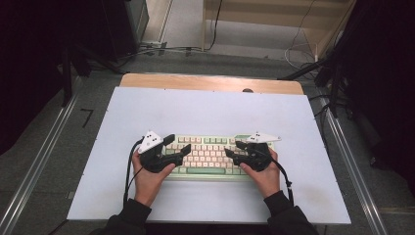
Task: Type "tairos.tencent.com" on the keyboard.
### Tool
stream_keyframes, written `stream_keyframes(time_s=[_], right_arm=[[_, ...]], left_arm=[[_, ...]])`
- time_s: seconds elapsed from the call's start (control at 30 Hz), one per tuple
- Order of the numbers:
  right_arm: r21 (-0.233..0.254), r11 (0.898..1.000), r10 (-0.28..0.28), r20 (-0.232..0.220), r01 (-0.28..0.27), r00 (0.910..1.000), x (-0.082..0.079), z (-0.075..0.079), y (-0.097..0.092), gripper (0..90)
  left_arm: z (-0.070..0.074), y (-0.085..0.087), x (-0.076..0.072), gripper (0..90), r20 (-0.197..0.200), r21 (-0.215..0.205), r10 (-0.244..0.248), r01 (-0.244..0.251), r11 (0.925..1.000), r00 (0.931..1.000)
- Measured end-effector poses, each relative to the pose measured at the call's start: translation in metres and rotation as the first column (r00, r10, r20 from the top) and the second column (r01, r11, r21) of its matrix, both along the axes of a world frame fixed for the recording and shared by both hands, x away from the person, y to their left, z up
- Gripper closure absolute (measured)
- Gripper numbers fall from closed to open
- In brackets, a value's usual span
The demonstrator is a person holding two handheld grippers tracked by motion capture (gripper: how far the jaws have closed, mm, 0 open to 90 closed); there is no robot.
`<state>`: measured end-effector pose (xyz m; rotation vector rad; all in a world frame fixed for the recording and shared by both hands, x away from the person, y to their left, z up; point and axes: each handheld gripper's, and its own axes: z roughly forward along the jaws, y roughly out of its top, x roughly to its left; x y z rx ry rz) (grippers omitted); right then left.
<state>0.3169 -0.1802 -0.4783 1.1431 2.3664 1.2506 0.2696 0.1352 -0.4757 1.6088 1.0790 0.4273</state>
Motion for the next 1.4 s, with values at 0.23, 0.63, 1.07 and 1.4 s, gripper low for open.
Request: stream_keyframes(time_s=[0.23, 0.63, 1.07, 1.4], right_arm=[[0.004, 1.0, 0.012, 0.005, -0.012, 0.9999, -0.0015, 0.0011, 0.0001, 47.1], [0.011, 0.998, 0.06, -0.013, -0.06, 0.9981, -0.0023, -0.0008, 0.0021, 63.3], [0.009, 0.998, 0.067, 0.008, -0.068, 0.9977, -0.0043, 0.0001, 0.0044, 84.2], [0.017, 0.997, 0.071, 0.014, -0.071, 0.9974, -0.005, 0.0011, 0.0043, 87.7]], left_arm=[[-0.0011, 0.0006, 0.0005, 23.0, -0.001, 0.01, 0.017, -0.017, 0.9998, 0.9999], [-0.0036, 0.0, 0.0001, 23.1, -0.007, 0.02, 0.019, -0.019, 0.9996, 0.9998], [-0.0045, -0.0001, -0.0004, 23.5, -0.011, 0.027, 0.023, -0.023, 0.9994, 0.9997], [-0.0043, -0.0001, -0.0009, 23.5, -0.011, 0.026, 0.022, -0.021, 0.9994, 0.9997]])
